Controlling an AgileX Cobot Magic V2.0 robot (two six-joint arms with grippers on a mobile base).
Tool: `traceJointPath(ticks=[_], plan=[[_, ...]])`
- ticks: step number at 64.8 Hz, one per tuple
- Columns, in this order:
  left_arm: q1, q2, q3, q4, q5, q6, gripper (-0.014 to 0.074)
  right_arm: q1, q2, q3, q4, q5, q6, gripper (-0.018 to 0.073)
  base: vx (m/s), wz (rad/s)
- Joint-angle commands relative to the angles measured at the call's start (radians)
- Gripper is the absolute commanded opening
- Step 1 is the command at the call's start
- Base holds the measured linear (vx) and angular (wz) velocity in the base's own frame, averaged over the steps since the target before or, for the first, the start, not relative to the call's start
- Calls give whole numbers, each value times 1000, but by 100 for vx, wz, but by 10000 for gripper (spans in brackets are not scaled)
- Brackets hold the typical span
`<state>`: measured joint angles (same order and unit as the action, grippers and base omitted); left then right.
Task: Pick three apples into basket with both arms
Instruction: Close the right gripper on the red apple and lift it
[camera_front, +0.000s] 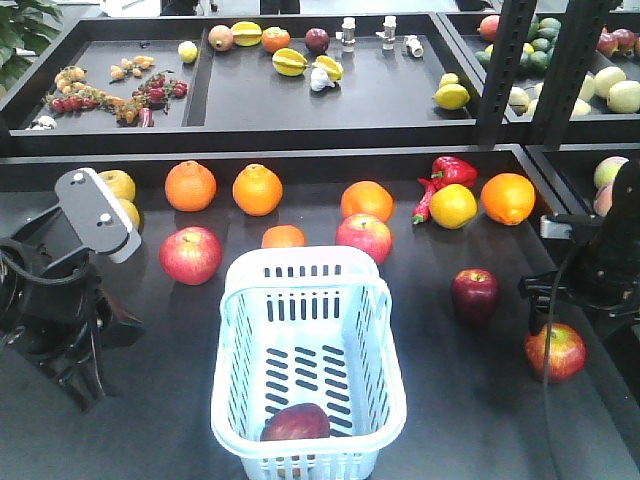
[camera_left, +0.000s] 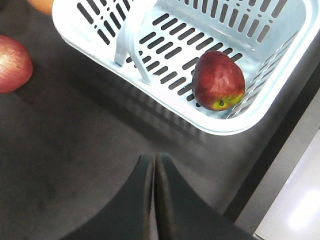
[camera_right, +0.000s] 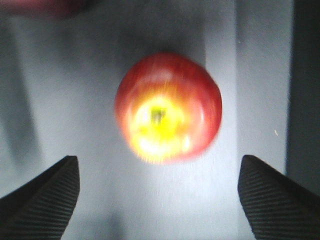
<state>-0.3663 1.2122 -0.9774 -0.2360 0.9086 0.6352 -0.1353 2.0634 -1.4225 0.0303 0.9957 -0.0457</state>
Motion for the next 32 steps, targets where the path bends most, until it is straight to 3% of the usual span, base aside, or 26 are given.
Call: traceJointPath(ticks=[1, 32], plan=[[0, -26, -22, -24, -44, -2, -6, -4, -21, -38, -9, -12, -8, 616, 0, 0], [0, -26, -22, -24, -44, -2, -6, -4, 104, -39, -18, -77, -11, 582, 0, 0]])
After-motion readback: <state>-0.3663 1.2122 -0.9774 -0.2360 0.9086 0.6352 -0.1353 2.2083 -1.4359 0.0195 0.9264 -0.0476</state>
